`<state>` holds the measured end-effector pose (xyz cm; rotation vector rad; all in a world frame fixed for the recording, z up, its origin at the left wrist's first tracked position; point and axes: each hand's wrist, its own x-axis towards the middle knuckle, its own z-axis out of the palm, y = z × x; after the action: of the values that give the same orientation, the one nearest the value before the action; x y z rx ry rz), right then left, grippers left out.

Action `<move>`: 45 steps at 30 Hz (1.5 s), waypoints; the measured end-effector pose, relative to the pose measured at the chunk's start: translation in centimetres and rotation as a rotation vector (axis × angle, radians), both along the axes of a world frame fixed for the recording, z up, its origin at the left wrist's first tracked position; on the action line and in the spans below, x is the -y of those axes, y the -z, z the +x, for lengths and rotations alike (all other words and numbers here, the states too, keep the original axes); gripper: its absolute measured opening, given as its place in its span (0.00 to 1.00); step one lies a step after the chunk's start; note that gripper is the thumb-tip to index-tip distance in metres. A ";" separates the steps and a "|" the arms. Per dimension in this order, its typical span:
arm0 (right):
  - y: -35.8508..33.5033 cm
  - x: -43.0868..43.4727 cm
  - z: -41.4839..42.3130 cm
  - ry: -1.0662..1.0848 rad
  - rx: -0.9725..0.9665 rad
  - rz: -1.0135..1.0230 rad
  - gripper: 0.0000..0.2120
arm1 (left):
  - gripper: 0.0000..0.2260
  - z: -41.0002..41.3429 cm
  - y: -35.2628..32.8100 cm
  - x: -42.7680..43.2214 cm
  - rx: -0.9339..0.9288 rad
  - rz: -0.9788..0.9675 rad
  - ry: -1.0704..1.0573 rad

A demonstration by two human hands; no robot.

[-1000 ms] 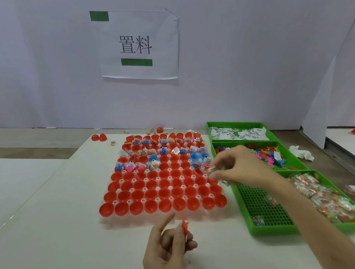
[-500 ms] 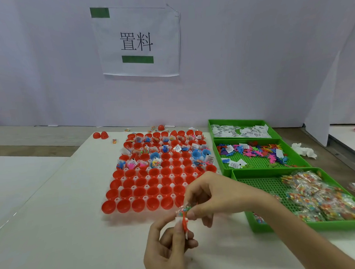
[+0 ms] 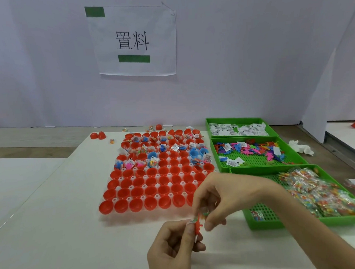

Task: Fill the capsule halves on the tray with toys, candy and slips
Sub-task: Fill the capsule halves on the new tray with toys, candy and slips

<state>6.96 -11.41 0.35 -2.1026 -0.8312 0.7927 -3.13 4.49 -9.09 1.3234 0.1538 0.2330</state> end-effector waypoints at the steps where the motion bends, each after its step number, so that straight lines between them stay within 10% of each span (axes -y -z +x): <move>1: -0.3 0.7 0.3 0.029 0.012 0.009 0.07 | 0.07 0.0 0.0 0.0 -0.008 -0.017 -0.009; 14: -1.4 9.3 3.3 0.813 0.519 -0.109 0.26 | 0.04 0.3 0.2 0.0 -0.010 -0.089 -0.054; 23: -0.7 -0.6 -1.0 0.050 0.081 0.028 0.12 | 0.02 0.3 -0.1 0.2 -0.010 -0.113 -0.052; 45: 0.2 -2.1 -1.6 0.020 0.031 0.173 0.08 | 0.13 -0.3 -0.9 -0.1 -0.028 -0.113 -0.047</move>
<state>5.37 -9.34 0.17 -1.9720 -0.8622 0.6548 -3.40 4.54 -8.22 1.2118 0.2189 0.2423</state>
